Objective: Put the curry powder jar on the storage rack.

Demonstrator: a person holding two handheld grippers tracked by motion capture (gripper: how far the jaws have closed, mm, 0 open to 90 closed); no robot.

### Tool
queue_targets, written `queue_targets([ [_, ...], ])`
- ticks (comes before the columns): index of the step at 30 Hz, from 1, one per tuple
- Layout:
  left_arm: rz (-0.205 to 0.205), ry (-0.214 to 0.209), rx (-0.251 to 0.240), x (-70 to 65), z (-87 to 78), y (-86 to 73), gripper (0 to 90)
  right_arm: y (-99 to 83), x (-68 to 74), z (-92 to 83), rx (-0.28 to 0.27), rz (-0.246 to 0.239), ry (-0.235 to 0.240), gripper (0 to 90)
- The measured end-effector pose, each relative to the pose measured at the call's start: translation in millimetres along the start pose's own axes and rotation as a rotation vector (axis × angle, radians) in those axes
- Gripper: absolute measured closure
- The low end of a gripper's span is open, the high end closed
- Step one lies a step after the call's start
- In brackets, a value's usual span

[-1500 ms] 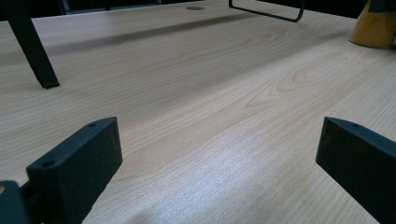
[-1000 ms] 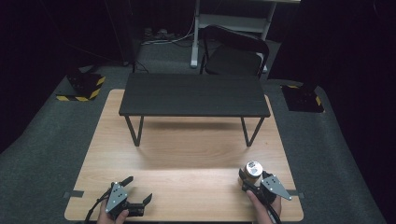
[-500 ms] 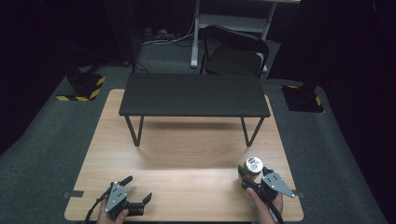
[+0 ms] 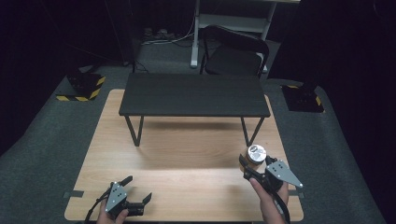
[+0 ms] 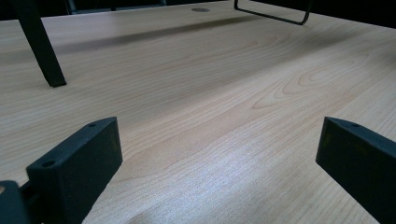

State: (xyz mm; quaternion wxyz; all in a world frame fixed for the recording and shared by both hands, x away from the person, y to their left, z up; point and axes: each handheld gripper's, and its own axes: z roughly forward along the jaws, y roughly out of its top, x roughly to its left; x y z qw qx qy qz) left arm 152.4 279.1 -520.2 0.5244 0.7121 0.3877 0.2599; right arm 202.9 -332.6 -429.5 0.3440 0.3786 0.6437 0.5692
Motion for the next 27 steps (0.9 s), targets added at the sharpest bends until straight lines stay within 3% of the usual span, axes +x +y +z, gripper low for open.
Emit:
queue_targets([
  [1, -0.001, 0.000, 0.000, 0.0, 0.0, -0.1, 0.5, 11.4, 1.0, 3.4, -0.001, -0.004, 0.004, 30.6],
  [10, -0.002, -0.001, -0.001, 0.2, -0.1, -0.2, 0.5, 53.5, 6.8, 21.7, -0.012, -0.023, 0.019, 30.6],
  [27, -0.007, -0.002, -0.006, 0.6, -0.6, -1.1, 0.5, 104.8, 13.5, 74.5, -0.034, -0.048, 0.014, 30.6],
])
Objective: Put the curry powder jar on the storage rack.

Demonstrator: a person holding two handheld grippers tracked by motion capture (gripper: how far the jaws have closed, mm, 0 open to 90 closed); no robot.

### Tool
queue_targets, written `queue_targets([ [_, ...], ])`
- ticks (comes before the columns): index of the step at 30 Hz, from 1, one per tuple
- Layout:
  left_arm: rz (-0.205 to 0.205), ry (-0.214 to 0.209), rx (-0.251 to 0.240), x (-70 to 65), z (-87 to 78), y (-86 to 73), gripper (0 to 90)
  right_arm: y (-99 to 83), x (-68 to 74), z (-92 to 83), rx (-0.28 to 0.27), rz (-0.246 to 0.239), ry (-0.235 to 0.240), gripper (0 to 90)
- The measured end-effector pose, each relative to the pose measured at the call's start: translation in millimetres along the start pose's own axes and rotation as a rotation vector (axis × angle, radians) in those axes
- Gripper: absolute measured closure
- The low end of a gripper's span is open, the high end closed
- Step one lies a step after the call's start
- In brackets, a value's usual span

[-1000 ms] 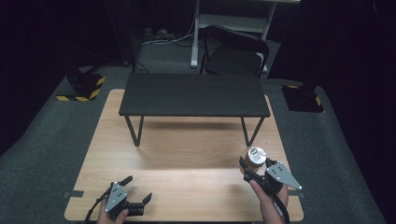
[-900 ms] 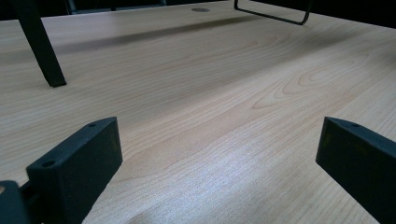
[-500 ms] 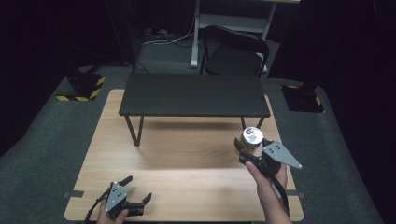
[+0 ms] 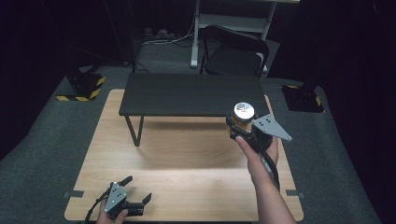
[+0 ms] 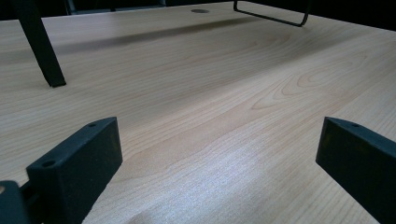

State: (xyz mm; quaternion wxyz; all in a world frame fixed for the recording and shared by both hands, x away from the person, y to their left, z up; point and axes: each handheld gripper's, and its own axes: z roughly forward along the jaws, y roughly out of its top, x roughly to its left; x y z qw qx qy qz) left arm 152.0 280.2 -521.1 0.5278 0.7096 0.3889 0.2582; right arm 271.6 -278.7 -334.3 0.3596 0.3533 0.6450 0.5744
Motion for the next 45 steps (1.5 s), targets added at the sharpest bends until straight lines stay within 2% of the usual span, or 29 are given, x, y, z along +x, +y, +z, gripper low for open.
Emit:
queue_targets([
  [7, -0.003, -0.003, -0.001, 0.5, 0.1, -0.1, 0.5, 18.4, 1.8, 34.6, -0.006, -0.001, -0.007, 30.6],
  [8, -0.002, -0.004, 0.000, 0.9, 0.0, 0.0, 0.5, 18.4, 1.8, 34.6, -0.006, -0.001, -0.007, 30.6],
  [9, 0.001, -0.005, 0.001, 1.2, -0.3, 0.1, 0.5, 22.3, 2.4, 43.4, -0.007, -0.003, -0.009, 30.6],
  [10, 0.001, -0.005, 0.001, 1.2, -0.3, 0.1, 0.5, 22.3, 2.4, 43.4, -0.007, -0.003, -0.009, 30.6],
  [11, -0.002, -0.006, 0.000, 1.3, -0.5, 0.0, 0.5, 25.4, 2.6, 52.3, -0.007, -0.010, -0.010, 30.6],
  [12, -0.002, -0.006, 0.000, 1.3, -0.5, 0.0, 0.5, 25.4, 2.6, 52.3, -0.007, -0.010, -0.010, 30.6],
  [13, -0.001, -0.005, -0.002, 1.7, -0.8, -0.3, 0.5, 27.5, 3.3, 61.5, -0.004, -0.014, -0.016, 30.6],
  [14, -0.001, -0.005, -0.002, 1.7, -0.8, -0.3, 0.5, 27.5, 3.3, 61.5, -0.004, -0.014, -0.016, 30.6],
  [15, -0.003, -0.005, -0.004, 1.7, -0.7, -0.7, 0.5, 28.4, 4.3, 70.2, -0.004, -0.012, -0.020, 30.6],
  [16, -0.004, -0.005, -0.004, 1.6, -0.8, -0.8, 0.5, 28.4, 4.3, 70.2, -0.004, -0.012, -0.020, 30.6],
  [23, 0.001, -0.007, -0.005, 1.8, -1.0, -0.9, 0.5, 23.5, 6.5, 101.9, 0.019, -0.018, -0.047, 30.6],
  [30, -0.004, -0.008, -0.008, 2.1, -1.0, -1.5, 0.5, 19.4, 8.6, 114.5, 0.036, -0.009, -0.060, 30.6],
  [33, -0.001, -0.008, -0.009, 2.2, -1.2, -1.7, 0.5, 13.5, 10.8, 117.1, 0.021, 0.010, -0.061, 30.5],
  [36, -0.001, -0.008, -0.009, 2.1, -1.3, -1.6, 0.5, 12.6, 11.9, 117.9, 0.018, 0.006, -0.066, 30.5],
  [38, -0.002, -0.006, -0.008, 1.8, -1.2, -1.6, 0.5, 9.5, 11.7, 118.3, 0.009, 0.019, -0.070, 30.4],
  [39, -0.003, -0.007, -0.008, 1.9, -1.2, -1.5, 0.5, 2.9, 9.6, 118.1, -0.014, 0.040, -0.066, 30.4],
  [41, -0.003, -0.007, -0.008, 2.0, -1.2, -1.5, 0.5, -0.7, 8.8, 118.2, -0.028, 0.037, -0.062, 30.3],
  [45, -0.003, -0.006, -0.008, 1.8, -1.1, -1.4, 0.5, 0.6, 8.9, 118.4, -0.017, 0.018, -0.063, 29.9],
])
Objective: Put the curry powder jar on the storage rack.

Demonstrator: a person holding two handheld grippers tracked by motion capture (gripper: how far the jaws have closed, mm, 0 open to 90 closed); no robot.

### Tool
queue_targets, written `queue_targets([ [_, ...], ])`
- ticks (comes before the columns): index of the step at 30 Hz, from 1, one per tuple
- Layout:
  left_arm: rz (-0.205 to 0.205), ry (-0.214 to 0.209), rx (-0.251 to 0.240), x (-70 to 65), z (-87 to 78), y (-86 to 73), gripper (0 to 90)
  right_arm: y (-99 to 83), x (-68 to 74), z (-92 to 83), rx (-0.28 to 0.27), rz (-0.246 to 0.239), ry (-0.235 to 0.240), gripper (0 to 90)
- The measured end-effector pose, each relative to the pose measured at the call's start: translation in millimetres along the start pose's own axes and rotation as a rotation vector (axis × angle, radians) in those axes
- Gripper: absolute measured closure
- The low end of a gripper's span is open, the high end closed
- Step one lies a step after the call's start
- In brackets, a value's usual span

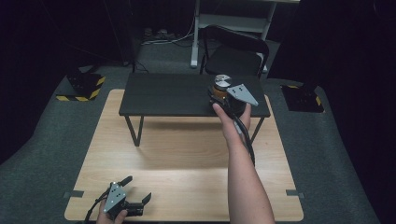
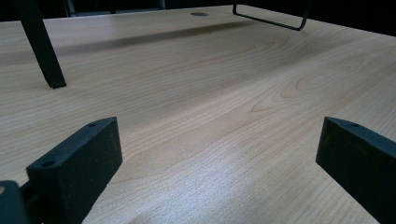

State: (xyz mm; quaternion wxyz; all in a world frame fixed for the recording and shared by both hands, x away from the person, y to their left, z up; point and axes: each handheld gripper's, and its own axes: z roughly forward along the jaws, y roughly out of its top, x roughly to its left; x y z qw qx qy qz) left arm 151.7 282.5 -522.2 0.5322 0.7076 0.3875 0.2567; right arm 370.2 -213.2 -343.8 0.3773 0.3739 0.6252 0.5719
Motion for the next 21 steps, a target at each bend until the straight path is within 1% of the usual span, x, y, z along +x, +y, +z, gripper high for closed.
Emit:
queue_targets([
  [2, -0.006, 0.003, -0.003, -0.2, 0.2, -0.3, 0.5, 0.6, -1.2, -0.2, 0.002, 0.008, 0.004, 30.0],
  [7, -0.008, 0.004, -0.005, -0.1, 0.1, -0.7, 0.5, 0.8, -2.0, -0.3, 0.002, 0.005, 0.008, 28.6],
  [8, -0.009, 0.003, -0.005, -0.1, 0.0, -0.8, 0.5, 1.2, -1.9, -0.7, -0.003, -0.007, 0.012, 18.9],
  [9, -0.009, 0.003, -0.005, -0.1, 0.0, -0.8, 0.5, 1.2, -1.9, -0.7, -0.003, -0.007, 0.012, 18.9],
  [10, -0.007, 0.003, -0.004, 0.0, -0.1, -0.6, 0.5, 1.9, -1.4, -2.1, -0.008, 0.007, 0.005, 10.7],
  [11, -0.007, 0.003, -0.004, 0.0, -0.1, -0.6, 0.5, 1.9, -1.4, -2.1, -0.008, 0.007, 0.005, 10.7],
  [12, -0.006, 0.002, -0.004, 0.1, -0.2, -0.6, 0.5, 2.9, -3.2, -3.7, -0.009, 0.021, 0.008, 3.8],
  [13, -0.006, 0.002, -0.004, 0.1, -0.2, -0.6, 0.5, 2.9, -3.2, -3.7, -0.009, 0.021, 0.008, 3.8],
  [14, -0.006, 0.001, -0.004, 0.1, -0.2, -0.7, 0.5, 4.5, -5.1, -6.2, -0.004, 0.019, 0.014, 0.3],
  [17, -0.007, 0.002, -0.003, 0.1, -0.1, -0.5, 0.5, 5.1, -7.7, -10.1, -0.004, 0.020, 0.027, 0.1],
  [18, -0.009, 0.004, -0.003, -0.2, 0.0, -0.4, 0.5, 4.4, -9.4, -15.7, -0.011, 0.009, 0.033, 0.1],
  [21, -0.011, 0.007, -0.002, -0.5, 0.2, -0.2, 0.5, 4.0, -11.1, -20.9, -0.014, 0.017, 0.040, 0.1],
])
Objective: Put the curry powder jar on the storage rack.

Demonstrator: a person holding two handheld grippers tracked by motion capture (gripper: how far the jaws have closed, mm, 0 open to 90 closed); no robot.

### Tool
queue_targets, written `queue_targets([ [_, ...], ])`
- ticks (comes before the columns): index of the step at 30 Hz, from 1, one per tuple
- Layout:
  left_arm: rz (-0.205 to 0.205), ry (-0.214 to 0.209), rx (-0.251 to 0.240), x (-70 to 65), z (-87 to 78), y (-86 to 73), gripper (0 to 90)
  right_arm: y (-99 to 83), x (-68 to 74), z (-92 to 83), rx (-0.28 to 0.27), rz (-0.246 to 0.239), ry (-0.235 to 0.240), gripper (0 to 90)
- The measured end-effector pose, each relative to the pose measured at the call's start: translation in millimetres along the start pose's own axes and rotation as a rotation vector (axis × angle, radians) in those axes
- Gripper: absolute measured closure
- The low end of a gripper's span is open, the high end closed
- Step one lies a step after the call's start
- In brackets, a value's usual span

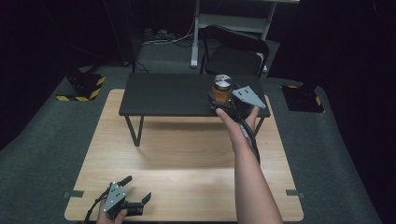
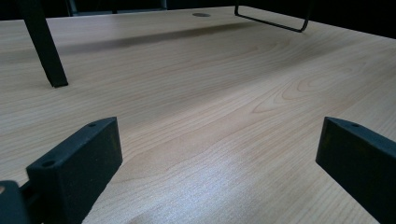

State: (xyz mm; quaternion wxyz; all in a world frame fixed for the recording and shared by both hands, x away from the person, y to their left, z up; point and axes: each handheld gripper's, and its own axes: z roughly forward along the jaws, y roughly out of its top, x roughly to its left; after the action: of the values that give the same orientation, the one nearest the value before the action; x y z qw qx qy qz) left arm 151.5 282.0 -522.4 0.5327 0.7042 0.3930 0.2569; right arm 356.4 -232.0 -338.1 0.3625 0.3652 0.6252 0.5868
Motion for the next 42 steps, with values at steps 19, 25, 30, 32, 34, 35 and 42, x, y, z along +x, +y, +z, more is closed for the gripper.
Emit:
queue_targets([
  [19, -0.002, 0.000, -0.004, -0.5, 0.8, -0.5, 0.5, -37.1, -7.0, -82.0, -0.053, -0.020, 0.106, 0.1],
  [25, 0.006, -0.005, 0.002, 0.1, 1.2, 0.6, 0.5, -57.8, -9.1, -108.6, -0.036, -0.021, 0.113, 0.1],
  [30, 0.007, -0.005, 0.002, 0.1, 1.2, 0.6, 0.5, -71.5, -10.6, -124.6, -0.024, -0.031, 0.119, 0.1],
  [32, 0.007, -0.004, 0.002, -0.1, 1.1, 0.6, 0.5, -79.9, -10.4, -132.8, -0.024, -0.028, 0.124, 0.1],
  [34, 0.007, -0.003, 0.002, -0.3, 1.1, 0.6, 0.5, -89.2, -9.6, -140.8, -0.021, -0.026, 0.129, 0.1],
  [35, 0.007, -0.003, 0.002, -0.3, 1.1, 0.6, 0.5, -96.6, -9.0, -146.4, -0.019, -0.021, 0.132, 0.1],
  [42, 0.008, -0.003, 0.001, -0.1, 0.8, 0.4, 0.5, -132.2, -8.9, -168.2, 0.002, -0.007, 0.134, 0.0],
])
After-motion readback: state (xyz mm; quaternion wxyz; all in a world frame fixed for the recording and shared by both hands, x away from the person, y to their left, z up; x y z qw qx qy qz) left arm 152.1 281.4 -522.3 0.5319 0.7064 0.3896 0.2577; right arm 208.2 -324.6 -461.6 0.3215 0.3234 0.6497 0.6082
